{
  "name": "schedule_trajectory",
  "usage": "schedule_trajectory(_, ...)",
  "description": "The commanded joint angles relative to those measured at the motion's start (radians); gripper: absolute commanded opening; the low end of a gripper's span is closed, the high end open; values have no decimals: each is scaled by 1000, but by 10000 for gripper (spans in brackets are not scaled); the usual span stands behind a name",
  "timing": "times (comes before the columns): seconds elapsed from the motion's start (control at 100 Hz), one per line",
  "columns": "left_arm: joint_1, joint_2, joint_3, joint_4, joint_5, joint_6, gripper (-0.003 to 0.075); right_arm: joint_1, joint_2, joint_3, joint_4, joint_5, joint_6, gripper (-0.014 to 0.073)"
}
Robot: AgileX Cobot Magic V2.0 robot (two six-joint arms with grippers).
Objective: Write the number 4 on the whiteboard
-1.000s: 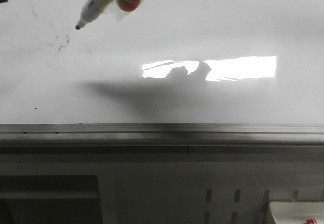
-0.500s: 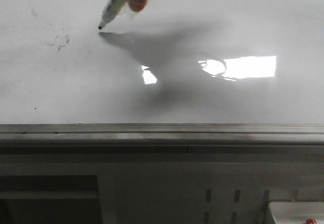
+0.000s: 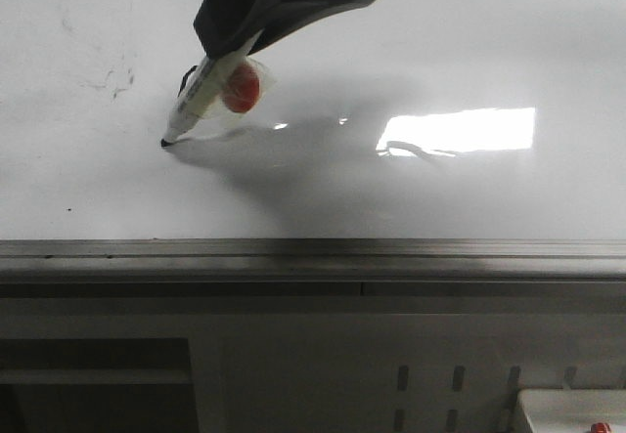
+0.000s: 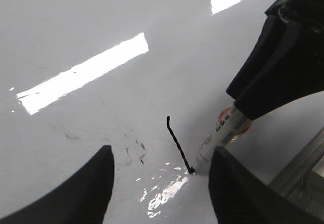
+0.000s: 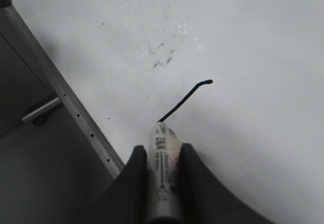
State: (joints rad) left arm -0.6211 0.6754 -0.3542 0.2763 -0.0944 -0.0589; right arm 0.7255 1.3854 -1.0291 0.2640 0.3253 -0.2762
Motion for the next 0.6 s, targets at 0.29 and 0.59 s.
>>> schedule_trajectory(0.29, -1, -4, -30, -12, -73, -9, 376, -165, -159, 77, -36, 65, -4, -64)
schedule_trajectory(0.59, -1, -4, -30, -12, -76, -9, 376, -71, -173, -33, -6, 48, -4, -64)
